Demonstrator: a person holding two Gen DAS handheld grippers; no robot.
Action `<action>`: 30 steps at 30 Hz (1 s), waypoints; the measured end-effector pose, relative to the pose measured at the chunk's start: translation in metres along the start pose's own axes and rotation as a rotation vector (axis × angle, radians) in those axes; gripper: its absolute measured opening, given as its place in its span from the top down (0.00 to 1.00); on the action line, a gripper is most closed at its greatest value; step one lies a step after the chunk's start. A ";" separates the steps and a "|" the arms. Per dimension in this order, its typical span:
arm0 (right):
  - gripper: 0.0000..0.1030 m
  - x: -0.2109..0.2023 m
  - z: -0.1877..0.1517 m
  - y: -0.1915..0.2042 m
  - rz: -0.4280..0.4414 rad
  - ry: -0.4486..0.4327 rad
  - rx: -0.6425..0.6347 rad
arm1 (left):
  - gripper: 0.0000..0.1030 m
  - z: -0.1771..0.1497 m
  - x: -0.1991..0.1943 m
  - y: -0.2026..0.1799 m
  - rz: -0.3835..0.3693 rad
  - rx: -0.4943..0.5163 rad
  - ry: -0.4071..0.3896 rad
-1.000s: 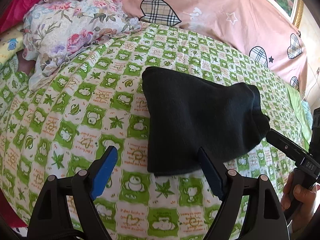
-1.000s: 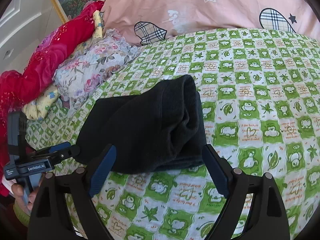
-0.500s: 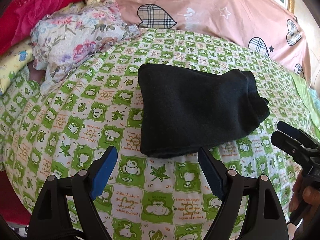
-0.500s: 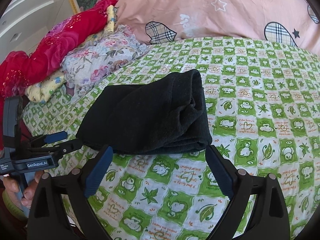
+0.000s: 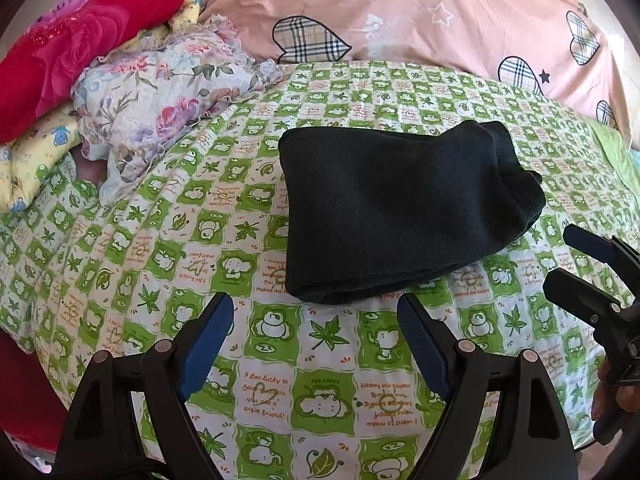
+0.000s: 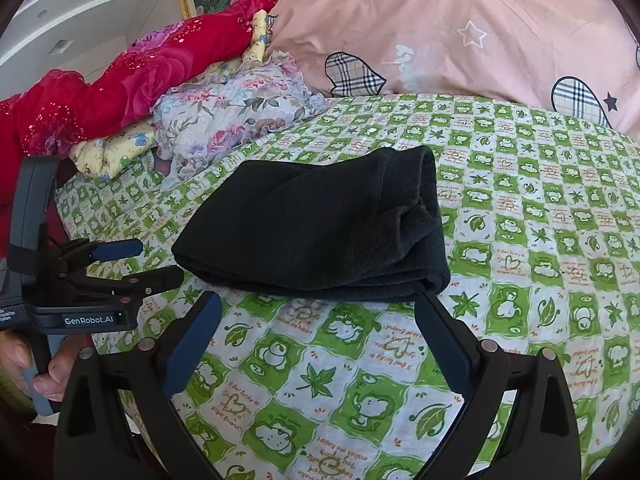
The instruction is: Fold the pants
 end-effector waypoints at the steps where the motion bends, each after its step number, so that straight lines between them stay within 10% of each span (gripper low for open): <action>1: 0.05 0.000 -0.001 0.000 -0.001 -0.001 0.000 | 0.18 0.000 0.000 0.000 0.003 0.002 -0.001; 30: 0.02 0.015 -0.009 0.012 0.005 -0.011 -0.064 | 0.18 -0.012 0.017 0.002 0.035 0.020 0.013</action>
Point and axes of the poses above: each gripper's, at about its wrist camera, not at the fingertips, and x roughly the way its jaws point, y to its left, z to its top, the point moved 5 cm from there along x, roughly the way its jaws point, and after that the axes turned 6 degrees about -x, right-handed, at the moved point
